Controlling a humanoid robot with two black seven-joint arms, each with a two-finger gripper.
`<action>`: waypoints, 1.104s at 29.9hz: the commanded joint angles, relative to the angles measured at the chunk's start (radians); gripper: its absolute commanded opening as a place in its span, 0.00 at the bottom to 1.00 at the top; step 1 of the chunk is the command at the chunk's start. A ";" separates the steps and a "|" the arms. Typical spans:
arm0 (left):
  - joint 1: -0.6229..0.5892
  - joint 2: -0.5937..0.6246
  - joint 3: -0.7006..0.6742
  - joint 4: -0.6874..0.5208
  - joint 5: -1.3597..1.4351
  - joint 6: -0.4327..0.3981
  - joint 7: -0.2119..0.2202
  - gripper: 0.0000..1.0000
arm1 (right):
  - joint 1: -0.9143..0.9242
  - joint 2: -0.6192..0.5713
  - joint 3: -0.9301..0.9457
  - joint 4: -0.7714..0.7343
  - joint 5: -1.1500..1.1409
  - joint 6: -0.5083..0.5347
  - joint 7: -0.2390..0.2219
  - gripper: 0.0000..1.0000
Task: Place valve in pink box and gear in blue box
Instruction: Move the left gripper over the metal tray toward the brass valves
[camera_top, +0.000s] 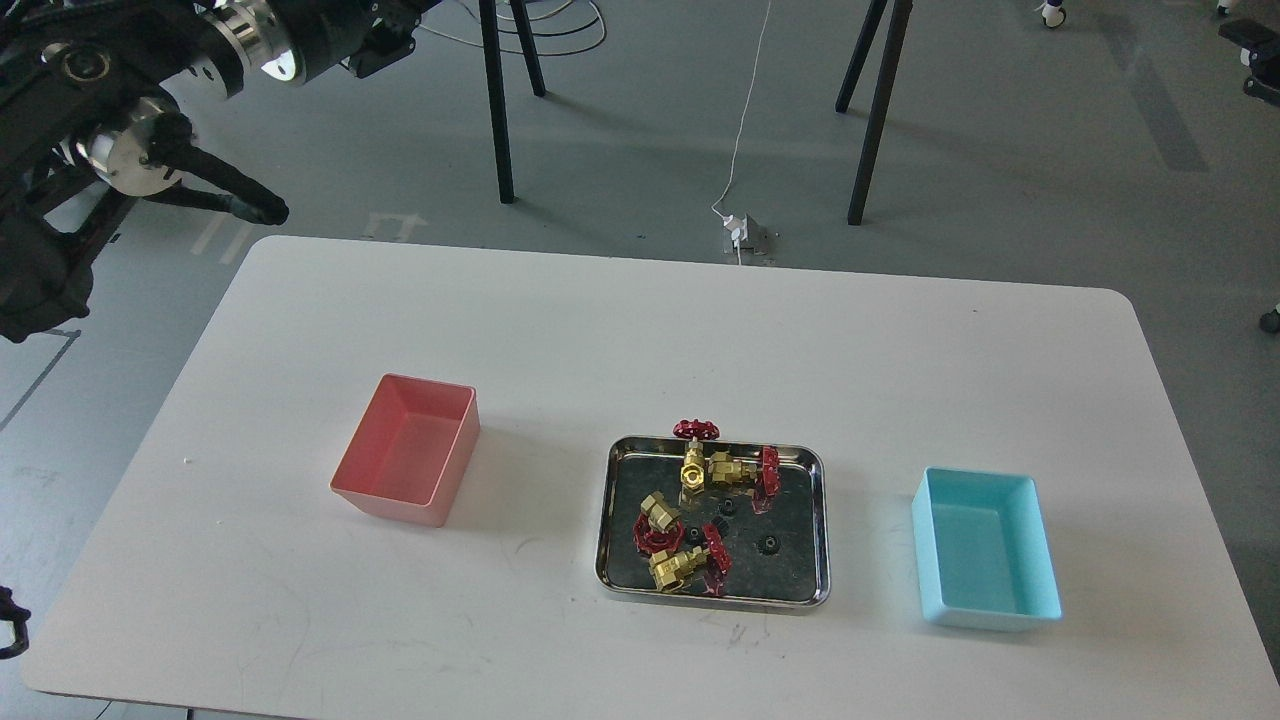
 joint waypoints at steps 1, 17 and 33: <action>0.005 0.002 -0.001 -0.009 0.034 0.007 -0.023 1.00 | 0.001 -0.006 0.006 0.033 0.001 0.001 0.000 1.00; 0.123 -0.072 -0.005 0.051 0.377 0.194 -0.468 1.00 | 0.090 -0.004 0.005 0.065 -0.039 -0.013 0.018 0.99; 0.341 -0.030 0.222 -0.343 1.559 0.461 -0.177 0.99 | 0.169 -0.047 0.009 0.078 -0.065 -0.010 0.017 0.99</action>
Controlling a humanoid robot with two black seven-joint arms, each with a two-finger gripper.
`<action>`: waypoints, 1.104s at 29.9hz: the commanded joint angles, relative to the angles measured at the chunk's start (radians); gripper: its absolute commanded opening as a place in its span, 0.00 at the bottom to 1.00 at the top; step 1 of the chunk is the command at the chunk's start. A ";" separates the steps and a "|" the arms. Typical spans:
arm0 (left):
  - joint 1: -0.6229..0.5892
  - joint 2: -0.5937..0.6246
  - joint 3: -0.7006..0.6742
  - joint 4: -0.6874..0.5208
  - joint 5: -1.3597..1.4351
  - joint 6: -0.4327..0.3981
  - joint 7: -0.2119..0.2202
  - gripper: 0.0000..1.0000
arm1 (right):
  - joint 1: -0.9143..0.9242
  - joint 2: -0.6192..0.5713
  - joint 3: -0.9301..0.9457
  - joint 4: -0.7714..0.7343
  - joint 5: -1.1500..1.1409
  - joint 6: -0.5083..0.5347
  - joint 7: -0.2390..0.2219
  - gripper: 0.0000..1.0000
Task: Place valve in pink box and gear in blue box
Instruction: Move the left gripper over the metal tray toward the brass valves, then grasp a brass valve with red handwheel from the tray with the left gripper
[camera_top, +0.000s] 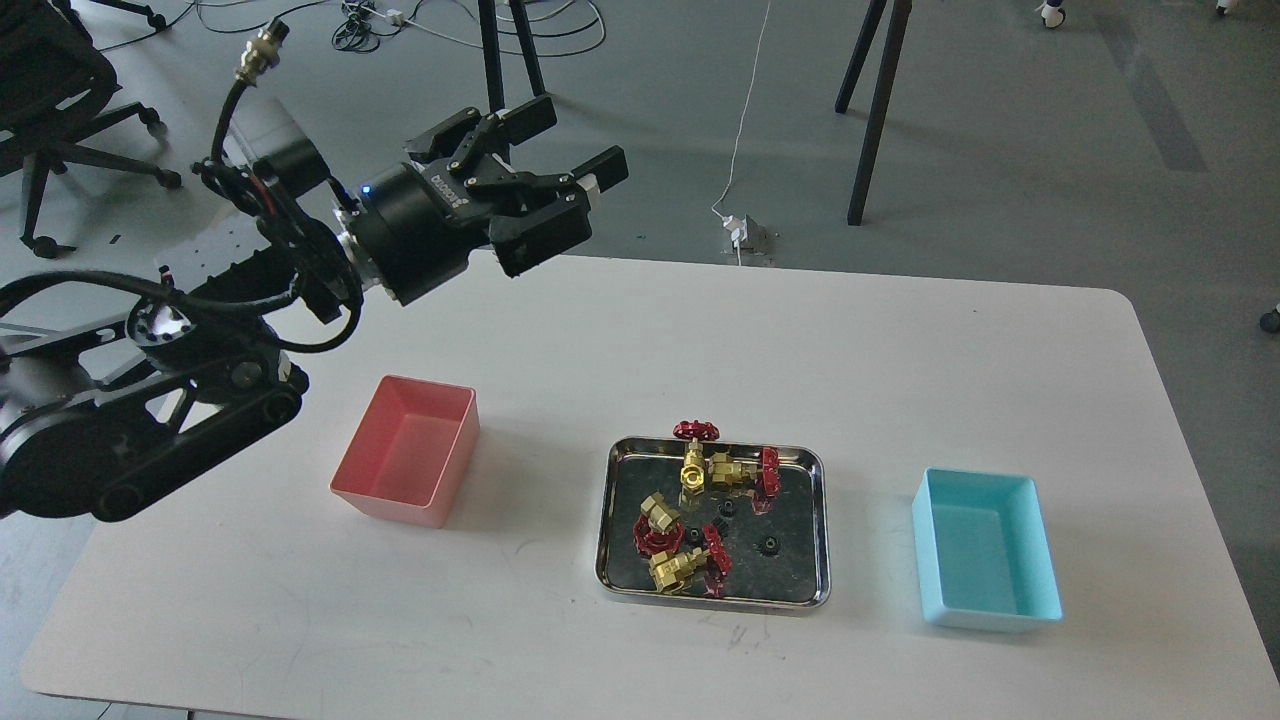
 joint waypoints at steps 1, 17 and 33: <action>0.082 -0.068 0.033 0.049 0.187 0.017 0.055 0.99 | 0.007 -0.005 -0.005 0.005 -0.005 0.001 0.000 0.99; 0.386 -0.425 0.055 0.403 0.187 0.017 0.075 0.99 | 0.006 -0.005 -0.011 0.003 -0.105 0.001 -0.001 0.99; 0.457 -0.473 0.085 0.436 0.187 0.009 0.077 0.99 | 0.009 -0.002 -0.011 0.002 -0.105 0.001 -0.005 0.99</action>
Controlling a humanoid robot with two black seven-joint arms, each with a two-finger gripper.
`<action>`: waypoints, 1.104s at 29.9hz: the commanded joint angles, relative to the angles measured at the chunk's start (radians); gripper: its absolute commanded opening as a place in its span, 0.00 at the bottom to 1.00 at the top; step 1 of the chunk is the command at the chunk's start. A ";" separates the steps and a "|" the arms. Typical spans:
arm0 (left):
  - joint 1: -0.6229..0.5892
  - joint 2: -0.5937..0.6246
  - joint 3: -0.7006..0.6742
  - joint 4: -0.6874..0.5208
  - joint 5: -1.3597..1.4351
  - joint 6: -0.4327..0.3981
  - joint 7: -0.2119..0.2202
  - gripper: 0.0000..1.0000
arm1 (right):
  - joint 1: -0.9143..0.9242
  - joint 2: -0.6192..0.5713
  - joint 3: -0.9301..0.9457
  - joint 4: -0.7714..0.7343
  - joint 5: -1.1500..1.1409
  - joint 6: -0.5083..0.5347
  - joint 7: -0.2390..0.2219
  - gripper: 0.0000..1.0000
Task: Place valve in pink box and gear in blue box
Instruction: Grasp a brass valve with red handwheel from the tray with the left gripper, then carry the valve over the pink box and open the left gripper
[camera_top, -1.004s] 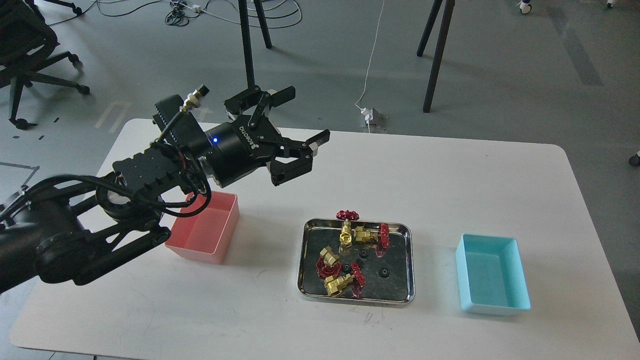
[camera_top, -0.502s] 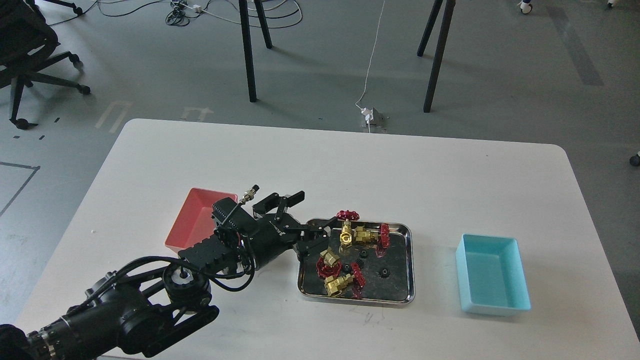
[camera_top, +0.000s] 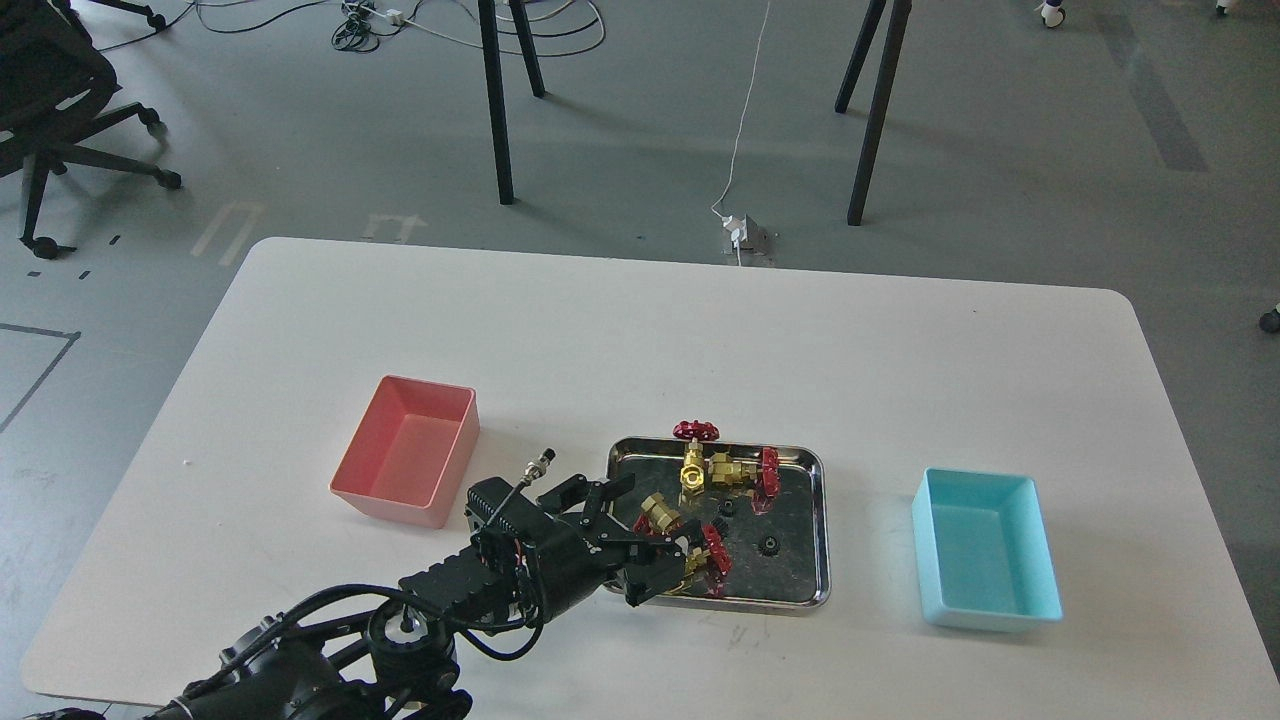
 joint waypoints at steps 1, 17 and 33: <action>-0.001 -0.013 0.000 0.018 0.000 -0.001 -0.002 0.99 | 0.002 0.003 0.001 -0.002 0.000 -0.002 0.000 0.99; -0.001 -0.061 -0.013 0.036 0.000 -0.014 -0.008 0.40 | 0.002 0.009 0.001 -0.008 -0.008 -0.011 0.000 0.99; 0.025 0.307 -0.299 -0.272 0.000 -0.004 -0.001 0.13 | -0.006 0.009 -0.007 -0.023 -0.035 -0.011 0.002 0.99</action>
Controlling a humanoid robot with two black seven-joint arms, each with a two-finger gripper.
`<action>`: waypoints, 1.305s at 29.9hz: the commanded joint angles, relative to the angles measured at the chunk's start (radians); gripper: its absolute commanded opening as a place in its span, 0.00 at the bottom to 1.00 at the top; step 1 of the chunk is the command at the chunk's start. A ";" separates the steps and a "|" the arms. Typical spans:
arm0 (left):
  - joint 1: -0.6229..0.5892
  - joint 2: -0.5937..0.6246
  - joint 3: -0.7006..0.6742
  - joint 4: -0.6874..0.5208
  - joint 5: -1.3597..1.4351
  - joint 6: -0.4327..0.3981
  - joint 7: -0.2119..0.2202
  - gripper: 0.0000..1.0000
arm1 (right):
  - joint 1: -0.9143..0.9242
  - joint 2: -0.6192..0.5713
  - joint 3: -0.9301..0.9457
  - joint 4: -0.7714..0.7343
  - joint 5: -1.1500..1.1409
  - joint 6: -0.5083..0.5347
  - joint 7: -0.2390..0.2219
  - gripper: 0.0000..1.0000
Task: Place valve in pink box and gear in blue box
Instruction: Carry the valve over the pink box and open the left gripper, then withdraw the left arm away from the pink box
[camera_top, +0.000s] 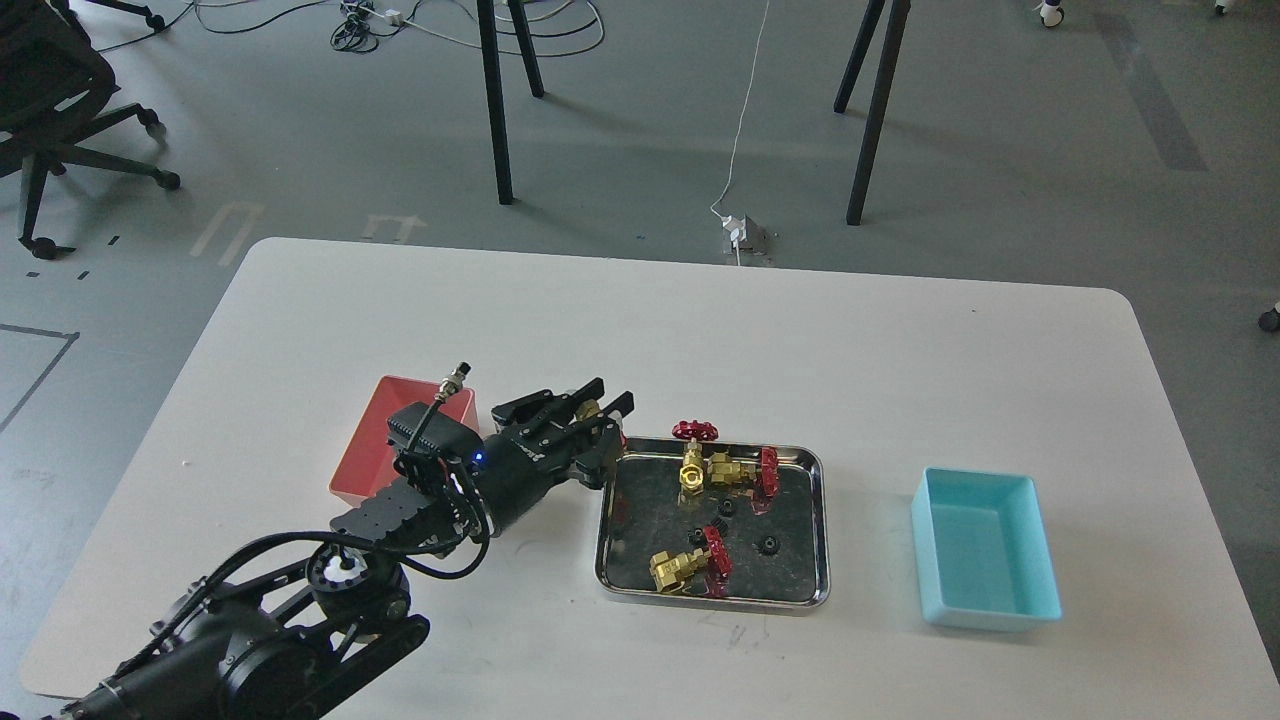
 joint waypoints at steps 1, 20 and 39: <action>0.017 0.183 -0.051 -0.112 0.000 0.017 0.000 0.13 | 0.005 -0.001 0.000 0.001 0.000 0.000 -0.002 0.99; 0.095 0.199 -0.054 0.079 -0.095 0.080 -0.034 0.19 | 0.010 0.000 0.002 0.006 0.000 0.000 -0.002 0.99; -0.058 0.213 -0.072 0.141 -0.497 0.086 -0.047 1.00 | -0.006 0.008 -0.001 0.050 -0.005 0.009 0.000 0.99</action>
